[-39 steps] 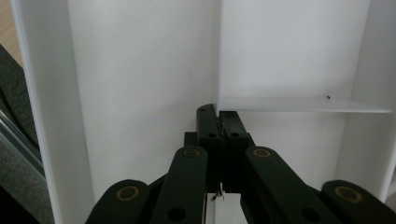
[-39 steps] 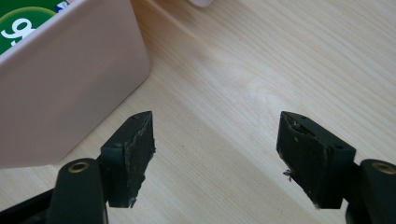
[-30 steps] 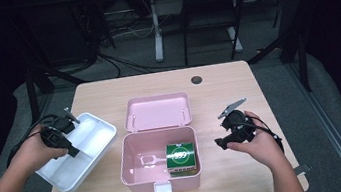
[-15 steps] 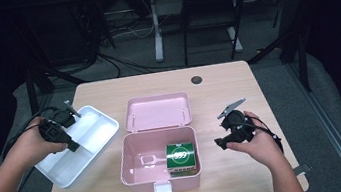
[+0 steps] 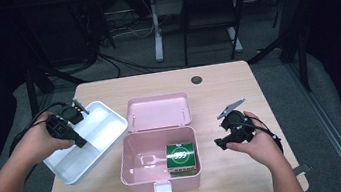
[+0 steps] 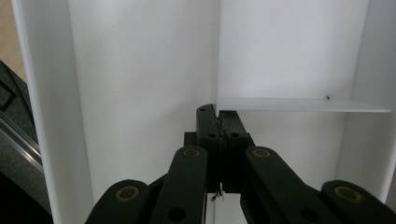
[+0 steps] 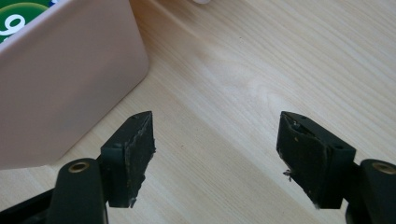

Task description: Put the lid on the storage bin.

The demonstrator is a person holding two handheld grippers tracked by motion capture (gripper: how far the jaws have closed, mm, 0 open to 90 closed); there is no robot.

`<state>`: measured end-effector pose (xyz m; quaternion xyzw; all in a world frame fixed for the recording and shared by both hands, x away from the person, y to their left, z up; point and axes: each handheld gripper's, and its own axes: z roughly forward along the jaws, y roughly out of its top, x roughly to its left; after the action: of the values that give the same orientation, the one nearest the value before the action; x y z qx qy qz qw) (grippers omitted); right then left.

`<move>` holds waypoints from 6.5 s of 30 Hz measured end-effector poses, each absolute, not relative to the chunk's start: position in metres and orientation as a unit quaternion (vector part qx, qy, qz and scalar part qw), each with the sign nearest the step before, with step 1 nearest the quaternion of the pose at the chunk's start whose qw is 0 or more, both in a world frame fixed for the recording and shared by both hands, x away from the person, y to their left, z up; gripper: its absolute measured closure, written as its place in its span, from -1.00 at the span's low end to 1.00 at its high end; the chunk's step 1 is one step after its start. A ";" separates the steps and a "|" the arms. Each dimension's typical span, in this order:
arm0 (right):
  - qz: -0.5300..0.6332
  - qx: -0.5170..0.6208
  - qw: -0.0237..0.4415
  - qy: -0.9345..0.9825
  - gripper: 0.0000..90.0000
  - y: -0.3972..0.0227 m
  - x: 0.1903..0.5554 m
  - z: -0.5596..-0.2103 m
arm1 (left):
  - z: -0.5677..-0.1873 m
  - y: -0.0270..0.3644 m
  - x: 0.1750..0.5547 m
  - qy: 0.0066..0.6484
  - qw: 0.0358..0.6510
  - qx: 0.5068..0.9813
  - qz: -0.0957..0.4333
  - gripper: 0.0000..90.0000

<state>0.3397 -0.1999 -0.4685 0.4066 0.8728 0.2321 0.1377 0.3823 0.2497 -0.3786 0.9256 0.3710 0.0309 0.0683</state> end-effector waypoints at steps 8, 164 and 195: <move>0.233 0.407 0.137 0.872 -0.39 -0.200 0.340 -0.468 | -0.377 0.229 0.377 0.328 0.070 0.942 0.027 0.99; 0.288 0.456 0.152 0.828 -0.07 -0.191 0.370 -0.481 | -0.440 0.055 0.351 -0.011 0.036 0.999 0.020 0.96; 0.227 0.507 0.110 0.824 0.22 -0.159 0.425 -0.443 | -0.440 0.055 0.351 -0.016 0.036 0.999 0.016 0.96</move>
<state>0.4255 -0.1594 -0.4432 0.5071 0.8241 0.2271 0.1099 0.3513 0.0548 -0.4403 0.9991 -0.0156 0.0159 0.0355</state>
